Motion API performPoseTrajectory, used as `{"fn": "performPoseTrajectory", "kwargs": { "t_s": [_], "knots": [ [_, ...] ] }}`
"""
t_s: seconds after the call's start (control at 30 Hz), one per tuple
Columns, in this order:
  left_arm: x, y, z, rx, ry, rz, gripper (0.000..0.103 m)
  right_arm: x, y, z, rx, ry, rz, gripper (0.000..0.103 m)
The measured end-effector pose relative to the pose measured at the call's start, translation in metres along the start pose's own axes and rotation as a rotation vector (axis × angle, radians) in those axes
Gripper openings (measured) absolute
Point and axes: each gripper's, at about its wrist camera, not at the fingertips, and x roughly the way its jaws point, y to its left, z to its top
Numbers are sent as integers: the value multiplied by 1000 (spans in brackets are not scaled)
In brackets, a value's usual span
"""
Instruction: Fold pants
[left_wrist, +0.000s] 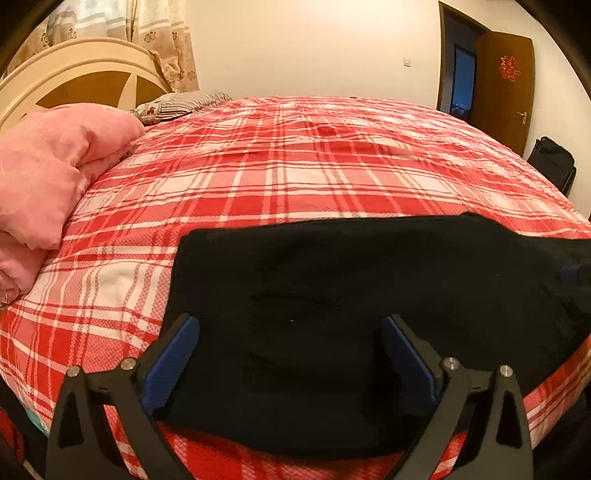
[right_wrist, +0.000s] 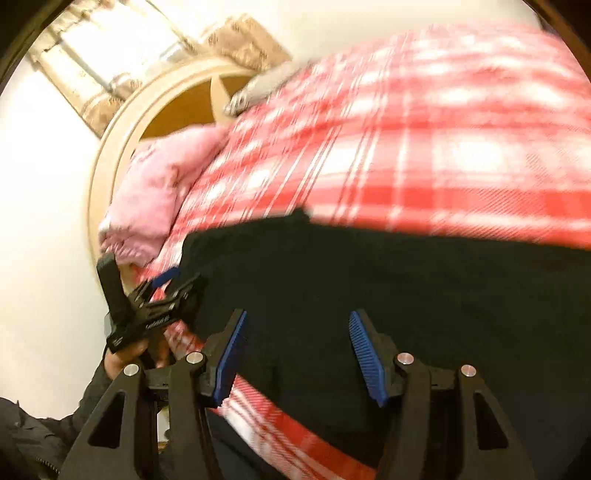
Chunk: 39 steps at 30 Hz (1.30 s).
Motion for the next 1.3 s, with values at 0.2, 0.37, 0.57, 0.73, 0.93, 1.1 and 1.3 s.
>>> {"fn": "performPoseTrajectory", "kwargs": {
  "t_s": [0.2, 0.37, 0.57, 0.73, 0.93, 1.1, 1.3],
  "knots": [
    [-13, -19, 12, 19, -31, -28, 101, -106, -48, 1, 43, -194, -199, 58],
    [-15, -47, 20, 73, -34, -72, 101, -207, -113, -10, 154, -316, -365, 58],
    [-10, -74, 28, 112, -28, -106, 101, -329, -202, -33, 398, -481, -600, 58],
    [-1, -95, 35, 135, -8, -125, 101, -379, -254, -38, 487, -485, -727, 58],
    [3, -117, 45, 166, -8, -145, 101, -381, -296, -26, 530, -403, -585, 58],
    [5, -131, 50, 180, -5, -162, 101, -352, -290, -18, 496, -289, -595, 50],
    [14, -144, 50, 200, 15, -172, 101, -345, -295, -18, 509, -249, -576, 8]
  ]
}}
